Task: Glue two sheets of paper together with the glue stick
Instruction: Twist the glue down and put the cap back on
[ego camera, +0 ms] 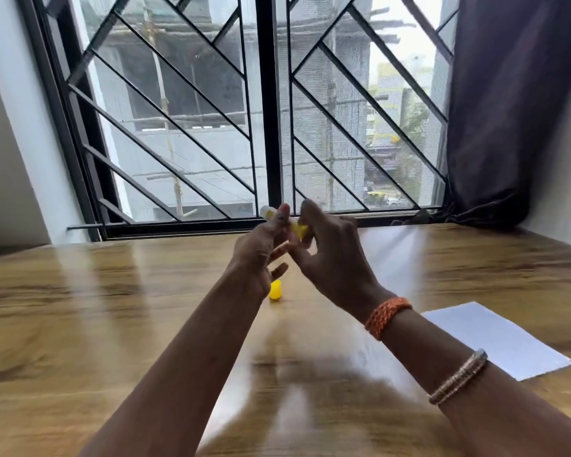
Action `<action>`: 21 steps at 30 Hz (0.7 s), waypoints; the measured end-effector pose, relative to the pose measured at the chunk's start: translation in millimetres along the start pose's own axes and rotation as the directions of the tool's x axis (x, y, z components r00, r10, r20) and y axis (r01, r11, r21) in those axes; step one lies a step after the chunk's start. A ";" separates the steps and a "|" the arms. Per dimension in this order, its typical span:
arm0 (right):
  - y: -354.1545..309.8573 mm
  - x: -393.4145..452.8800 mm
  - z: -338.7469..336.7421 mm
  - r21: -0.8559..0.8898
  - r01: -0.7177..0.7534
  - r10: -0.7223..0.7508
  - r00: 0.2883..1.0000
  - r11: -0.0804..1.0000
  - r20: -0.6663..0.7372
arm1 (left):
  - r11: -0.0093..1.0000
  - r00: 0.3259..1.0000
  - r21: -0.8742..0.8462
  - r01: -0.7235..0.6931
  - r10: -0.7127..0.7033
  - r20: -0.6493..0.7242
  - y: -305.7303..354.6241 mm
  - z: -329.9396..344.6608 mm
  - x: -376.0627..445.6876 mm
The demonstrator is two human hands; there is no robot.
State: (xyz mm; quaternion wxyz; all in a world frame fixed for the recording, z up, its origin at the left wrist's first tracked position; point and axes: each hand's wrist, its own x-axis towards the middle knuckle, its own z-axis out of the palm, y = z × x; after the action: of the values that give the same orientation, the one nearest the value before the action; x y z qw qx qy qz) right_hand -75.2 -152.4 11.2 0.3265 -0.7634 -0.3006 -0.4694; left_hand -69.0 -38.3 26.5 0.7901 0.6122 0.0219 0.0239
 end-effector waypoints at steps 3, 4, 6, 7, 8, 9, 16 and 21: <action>10.8 -4.1 -5.1 -0.314 0.244 -0.205 0.967 0.918 0.152 | 1.000 0.995 0.017 0.008 -0.006 -0.097 -2.8 4.1 -2.9; 12.4 -4.9 -5.8 -0.295 0.226 -0.190 0.971 0.929 0.143 | 1.000 0.994 0.013 -0.001 0.003 -0.113 -4.0 6.6 -4.3; 8.8 -4.6 -5.1 -0.089 0.053 -0.048 0.997 0.995 0.058 | 1.000 0.997 -0.012 -0.017 0.016 -0.077 -4.8 10.0 -6.1; 5.6 -2.6 -3.9 0.094 -0.107 0.104 0.994 0.990 0.029 | 1.000 1.000 -0.022 -0.015 0.015 -0.024 -4.2 10.4 -7.0; 3.8 0.8 -2.7 0.304 -0.274 0.268 0.961 0.912 0.062 | 0.999 0.999 -0.034 -0.009 0.010 0.039 -2.8 9.9 -7.7; 2.9 4.2 -2.3 0.487 -0.430 0.411 0.899 0.760 0.152 | 0.998 0.995 -0.057 -0.007 0.013 0.101 -1.0 8.8 -8.1; -2.4 15.7 -8.4 0.682 -0.704 0.613 0.453 -0.199 0.648 | 0.981 0.971 -0.153 -0.119 0.147 0.190 1.5 9.8 -9.8; -7.1 11.1 -3.0 0.715 -0.601 0.682 0.691 0.358 0.239 | 0.990 0.991 -0.033 -0.135 0.135 -0.008 -1.6 13.5 -9.0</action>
State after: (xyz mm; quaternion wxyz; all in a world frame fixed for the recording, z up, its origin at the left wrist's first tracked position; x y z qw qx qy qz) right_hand -78.0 -148.8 24.0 0.7802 -0.5877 -0.1267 -0.1728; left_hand -77.1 -52.4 28.4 0.7968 0.5988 -0.0177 0.0793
